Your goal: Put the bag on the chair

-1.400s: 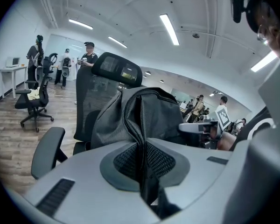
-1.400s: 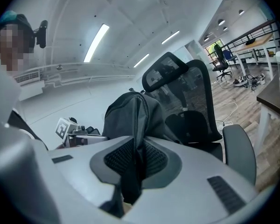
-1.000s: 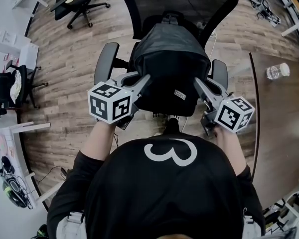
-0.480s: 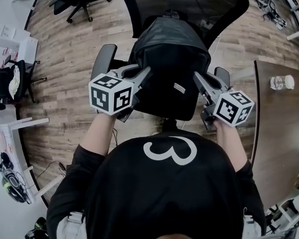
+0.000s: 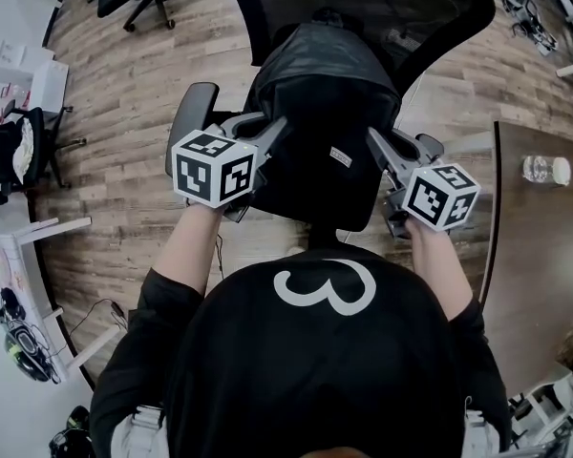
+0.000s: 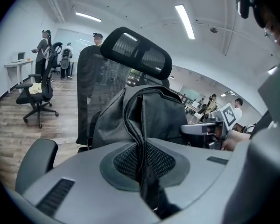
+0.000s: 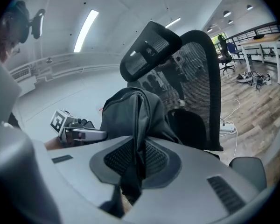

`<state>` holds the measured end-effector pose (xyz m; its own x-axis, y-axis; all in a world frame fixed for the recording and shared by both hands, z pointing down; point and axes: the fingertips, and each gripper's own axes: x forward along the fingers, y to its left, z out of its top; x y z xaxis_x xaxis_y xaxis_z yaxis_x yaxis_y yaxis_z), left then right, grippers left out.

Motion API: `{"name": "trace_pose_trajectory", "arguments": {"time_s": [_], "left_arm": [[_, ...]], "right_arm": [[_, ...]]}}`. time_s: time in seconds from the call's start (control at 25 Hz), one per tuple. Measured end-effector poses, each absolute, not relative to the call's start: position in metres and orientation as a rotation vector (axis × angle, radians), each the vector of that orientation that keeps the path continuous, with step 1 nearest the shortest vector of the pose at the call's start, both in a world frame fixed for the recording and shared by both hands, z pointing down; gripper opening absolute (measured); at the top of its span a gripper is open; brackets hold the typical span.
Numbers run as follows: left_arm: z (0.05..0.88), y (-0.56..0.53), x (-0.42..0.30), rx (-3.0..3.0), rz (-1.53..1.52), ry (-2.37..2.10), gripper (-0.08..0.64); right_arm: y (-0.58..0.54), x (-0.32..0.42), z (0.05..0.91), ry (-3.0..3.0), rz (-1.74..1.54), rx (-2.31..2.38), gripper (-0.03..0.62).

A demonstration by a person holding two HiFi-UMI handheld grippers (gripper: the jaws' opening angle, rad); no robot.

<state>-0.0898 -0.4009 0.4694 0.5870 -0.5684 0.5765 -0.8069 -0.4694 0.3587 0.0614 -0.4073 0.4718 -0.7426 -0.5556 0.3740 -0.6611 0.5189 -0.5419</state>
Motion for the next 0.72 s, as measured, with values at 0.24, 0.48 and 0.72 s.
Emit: {"name": "trace_pose_trajectory", "arguments": {"time_s": [0.24, 0.48, 0.72], "left_arm": [[0.491, -0.42, -0.093, 2.181, 0.524, -1.102, 0.043], [0.512, -0.434, -0.09, 2.162, 0.537, -1.112, 0.043], [0.535, -0.439, -0.09, 2.108, 0.526, -1.118, 0.043]], "right_arm": [[-0.427, 0.058, 0.495, -2.571, 1.038, 1.048, 0.066], [-0.44, 0.06, 0.518, -2.541, 1.056, 1.061, 0.066], [-0.446, 0.059, 0.539, -2.502, 1.049, 1.07, 0.066]]}}
